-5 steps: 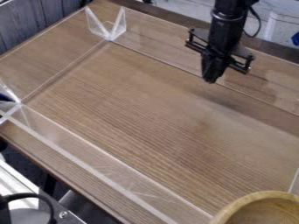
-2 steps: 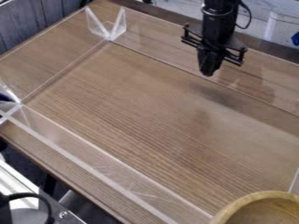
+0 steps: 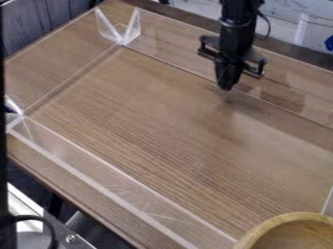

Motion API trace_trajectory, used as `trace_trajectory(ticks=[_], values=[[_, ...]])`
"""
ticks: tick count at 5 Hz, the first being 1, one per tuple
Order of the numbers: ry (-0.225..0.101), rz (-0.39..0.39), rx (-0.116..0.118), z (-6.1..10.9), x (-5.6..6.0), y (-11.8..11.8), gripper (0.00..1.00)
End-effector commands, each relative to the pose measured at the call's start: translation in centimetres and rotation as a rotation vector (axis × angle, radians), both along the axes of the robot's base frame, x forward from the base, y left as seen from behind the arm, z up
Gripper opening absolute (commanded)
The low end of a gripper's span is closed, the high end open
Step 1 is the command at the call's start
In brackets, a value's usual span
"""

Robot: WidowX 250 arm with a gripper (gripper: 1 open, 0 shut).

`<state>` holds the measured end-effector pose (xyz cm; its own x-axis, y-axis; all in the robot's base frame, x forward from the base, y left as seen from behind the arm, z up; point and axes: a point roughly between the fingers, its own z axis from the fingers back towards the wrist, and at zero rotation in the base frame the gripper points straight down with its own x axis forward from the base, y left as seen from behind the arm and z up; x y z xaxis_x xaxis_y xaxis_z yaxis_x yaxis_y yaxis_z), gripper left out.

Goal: Put the green block in the brown bowl

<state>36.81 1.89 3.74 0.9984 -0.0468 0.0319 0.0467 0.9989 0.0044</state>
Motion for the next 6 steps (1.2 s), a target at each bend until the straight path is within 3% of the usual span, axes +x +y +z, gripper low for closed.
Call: trace_trajectory(ticks=[1,2,3,4,5,6], values=[[-0.067,0.009,0.024,1.0,1.4,0.3,0.00],[-0.058,0.010,0.046,0.3,1.1,0.2,0.00],[-0.085,0.023,0.031,1.6,0.7,0.3,1.00],[-0.111,0.037,0.018,3.0,0.3,0.4,1.00],[-0.162,0.050,-0.003,5.9,-0.2,0.5,1.00],[-0.163,0.082,-0.015,6.0,0.2,0.7,1.00]])
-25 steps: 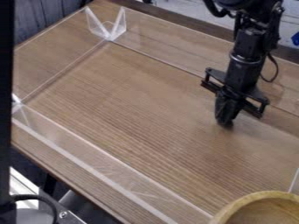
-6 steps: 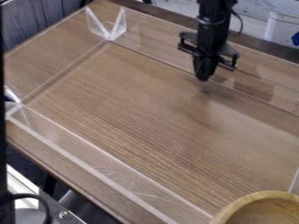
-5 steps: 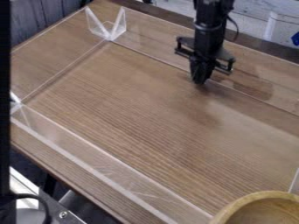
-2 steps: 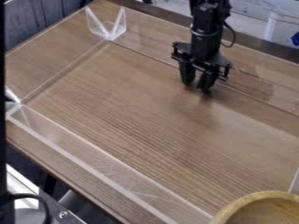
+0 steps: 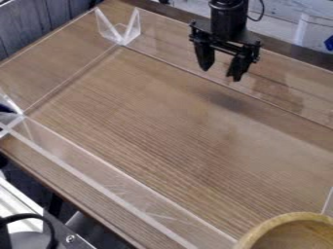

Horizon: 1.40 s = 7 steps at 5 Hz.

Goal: Put the green block in the brown bowl

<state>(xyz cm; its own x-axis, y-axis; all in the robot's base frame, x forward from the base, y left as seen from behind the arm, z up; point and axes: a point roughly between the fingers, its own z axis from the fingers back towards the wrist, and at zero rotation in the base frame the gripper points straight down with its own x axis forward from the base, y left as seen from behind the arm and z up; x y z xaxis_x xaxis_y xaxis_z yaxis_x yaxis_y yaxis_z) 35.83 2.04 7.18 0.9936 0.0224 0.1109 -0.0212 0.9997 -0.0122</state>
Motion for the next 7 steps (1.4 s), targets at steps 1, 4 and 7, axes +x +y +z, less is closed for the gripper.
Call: trace_trajectory(ticks=[1,4,7], values=[[-0.060,0.038,0.001,1.5,1.6,0.3,1.00],[-0.063,0.120,0.018,-0.8,2.2,-1.1,1.00],[-0.136,0.118,0.031,-1.3,1.5,-2.0,0.00]])
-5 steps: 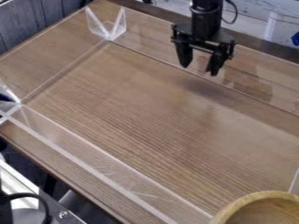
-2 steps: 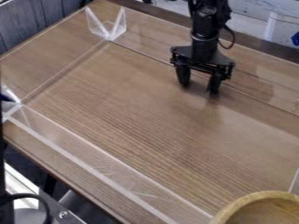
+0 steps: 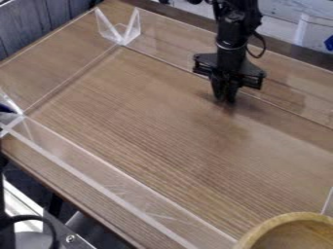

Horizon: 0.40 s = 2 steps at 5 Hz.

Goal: Put the green block in the brown bowl

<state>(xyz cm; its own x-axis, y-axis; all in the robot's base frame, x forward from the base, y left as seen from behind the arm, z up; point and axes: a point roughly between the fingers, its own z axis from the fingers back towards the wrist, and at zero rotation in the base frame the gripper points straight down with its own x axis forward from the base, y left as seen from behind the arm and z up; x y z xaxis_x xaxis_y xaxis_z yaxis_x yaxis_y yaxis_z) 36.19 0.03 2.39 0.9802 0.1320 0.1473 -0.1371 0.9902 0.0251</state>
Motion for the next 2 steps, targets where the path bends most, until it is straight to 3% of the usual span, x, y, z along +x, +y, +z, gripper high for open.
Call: trace_trajectory(ticks=[1,2], values=[[-0.128,-0.029,-0.016,5.5,0.7,0.1,0.00],[-0.109,-0.034,-0.050,8.4,-0.7,0.9,0.00]])
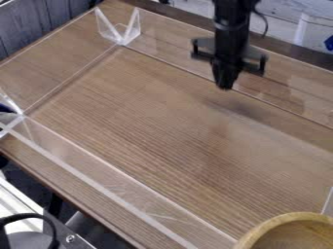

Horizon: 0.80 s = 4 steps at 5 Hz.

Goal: Put the green block in the brown bowl

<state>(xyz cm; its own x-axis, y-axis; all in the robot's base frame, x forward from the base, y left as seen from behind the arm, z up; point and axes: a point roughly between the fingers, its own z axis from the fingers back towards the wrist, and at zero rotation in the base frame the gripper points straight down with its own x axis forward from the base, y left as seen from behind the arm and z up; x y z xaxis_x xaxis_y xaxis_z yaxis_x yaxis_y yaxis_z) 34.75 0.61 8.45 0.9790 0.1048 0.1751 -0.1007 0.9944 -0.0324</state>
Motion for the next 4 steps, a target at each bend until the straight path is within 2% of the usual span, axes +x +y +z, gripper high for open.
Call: trace_trajectory(ticks=[1,3,4], values=[[-0.054,0.002,-0.016,4.7,-0.7,1.1,0.00],[-0.093,-0.002,0.044,8.1,0.0,3.1,0.00],[-0.089,-0.009,0.080,7.8,0.1,4.0,0.00]])
